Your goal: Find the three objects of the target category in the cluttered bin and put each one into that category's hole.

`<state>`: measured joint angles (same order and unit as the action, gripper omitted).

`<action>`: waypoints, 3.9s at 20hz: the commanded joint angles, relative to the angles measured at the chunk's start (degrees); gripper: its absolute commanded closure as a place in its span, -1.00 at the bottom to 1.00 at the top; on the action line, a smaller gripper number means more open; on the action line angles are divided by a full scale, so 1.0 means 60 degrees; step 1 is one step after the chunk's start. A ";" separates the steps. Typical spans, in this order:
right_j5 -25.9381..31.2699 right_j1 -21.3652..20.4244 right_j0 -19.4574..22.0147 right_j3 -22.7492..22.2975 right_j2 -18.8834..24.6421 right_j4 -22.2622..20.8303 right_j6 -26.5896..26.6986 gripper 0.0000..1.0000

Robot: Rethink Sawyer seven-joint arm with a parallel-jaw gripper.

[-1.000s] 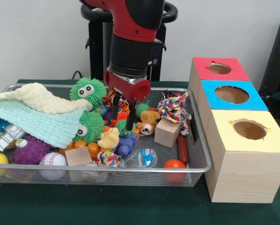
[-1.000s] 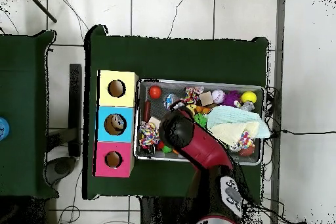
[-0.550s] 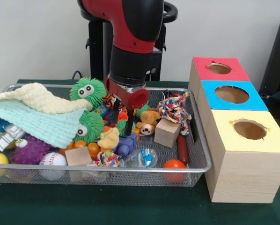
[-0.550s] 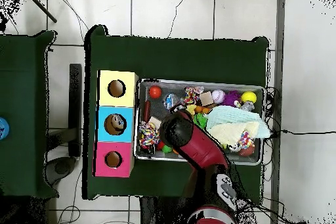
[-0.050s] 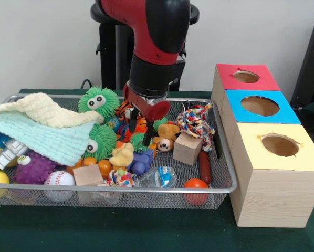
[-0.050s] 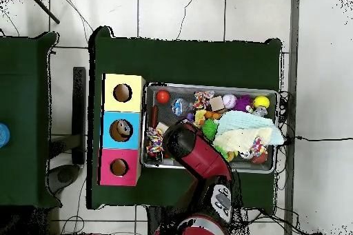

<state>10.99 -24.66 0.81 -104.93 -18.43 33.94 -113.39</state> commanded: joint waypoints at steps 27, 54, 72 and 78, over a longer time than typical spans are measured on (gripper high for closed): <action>-0.2565 -0.0779 0.1589 -0.0358 0.2992 -0.0474 -0.2286 -1.00; 0.0431 -0.0216 0.0221 -0.0108 0.1425 0.0526 -0.2516 -1.00; 0.0646 0.0333 -0.0566 -0.0232 0.0010 0.1554 -0.3812 -1.00; 0.1763 0.0070 -0.0862 -0.0208 -0.0630 0.1707 -0.4401 -1.00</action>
<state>11.48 -25.19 -3.36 -104.98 -21.13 40.18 -120.19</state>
